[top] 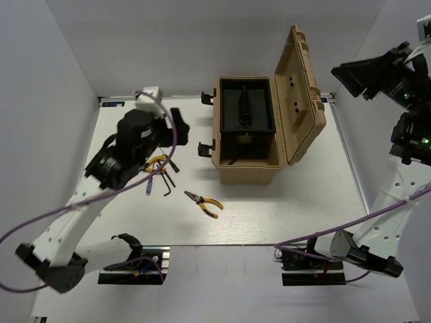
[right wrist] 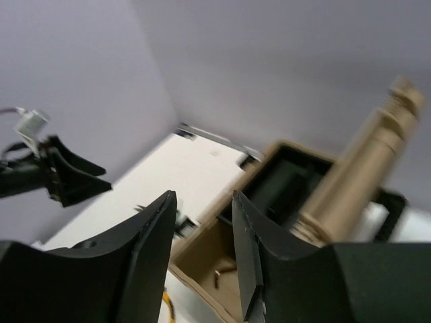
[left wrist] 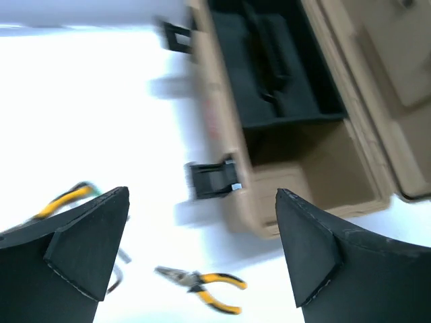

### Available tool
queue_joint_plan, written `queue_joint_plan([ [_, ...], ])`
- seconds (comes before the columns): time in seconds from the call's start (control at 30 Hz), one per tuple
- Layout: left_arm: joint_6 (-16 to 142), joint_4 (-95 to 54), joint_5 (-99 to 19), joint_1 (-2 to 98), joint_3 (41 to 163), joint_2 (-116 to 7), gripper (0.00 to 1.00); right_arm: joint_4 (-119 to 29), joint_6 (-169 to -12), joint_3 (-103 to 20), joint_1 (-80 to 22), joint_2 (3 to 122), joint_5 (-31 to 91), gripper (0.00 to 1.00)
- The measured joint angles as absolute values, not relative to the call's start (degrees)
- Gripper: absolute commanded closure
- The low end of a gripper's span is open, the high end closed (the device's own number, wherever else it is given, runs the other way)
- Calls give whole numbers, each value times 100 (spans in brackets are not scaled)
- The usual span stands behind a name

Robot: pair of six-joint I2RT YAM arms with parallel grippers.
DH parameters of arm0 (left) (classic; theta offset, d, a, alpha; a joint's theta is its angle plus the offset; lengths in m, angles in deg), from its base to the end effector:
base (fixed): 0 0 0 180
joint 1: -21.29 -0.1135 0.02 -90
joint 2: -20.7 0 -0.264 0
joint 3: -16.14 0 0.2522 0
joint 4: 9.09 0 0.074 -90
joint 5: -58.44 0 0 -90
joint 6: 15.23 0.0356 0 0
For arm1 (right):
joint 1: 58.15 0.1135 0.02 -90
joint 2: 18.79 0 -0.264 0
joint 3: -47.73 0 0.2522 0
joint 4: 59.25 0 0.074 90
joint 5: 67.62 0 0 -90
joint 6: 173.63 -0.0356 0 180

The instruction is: Sort the tools into containers

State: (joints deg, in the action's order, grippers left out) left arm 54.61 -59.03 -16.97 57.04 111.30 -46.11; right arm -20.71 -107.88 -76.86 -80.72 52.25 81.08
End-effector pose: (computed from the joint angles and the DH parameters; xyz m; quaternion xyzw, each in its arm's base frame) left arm 0.1991 -0.1323 0.4360 0.0405 0.8224 -0.1686 0.5418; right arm 0.1718 -0.0385 0.5900 -0.1461 0.6414 0.3085 0.6871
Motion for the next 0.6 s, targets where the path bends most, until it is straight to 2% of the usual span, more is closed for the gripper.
queue_joint_plan([
  [0.2,5343,-6284,-486,5666,10042,-3219,0,-2976,-11623,-8141,-7012,5628,8193,54],
  [0.37,4997,-6797,150,5664,9288,-3096,0,-2237,-10554,-8184,-5484,6218,7354,54],
  [0.47,4753,-7097,362,5664,8982,-3123,0,-1540,-9569,-8217,-4411,6812,6449,55],
  [0.53,4558,-7230,517,5664,8827,-3096,0,-1075,-8913,-8287,-3600,7298,5796,61],
  [0.57,4475,-7287,576,5664,8761,-3079,4,-839,-8622,-8342,-3219,7569,5476,64],
  [0.6,4394,-7350,620,5664,8704,-3055,9,-648,-8358,-8399,-2839,7829,5190,77],
])
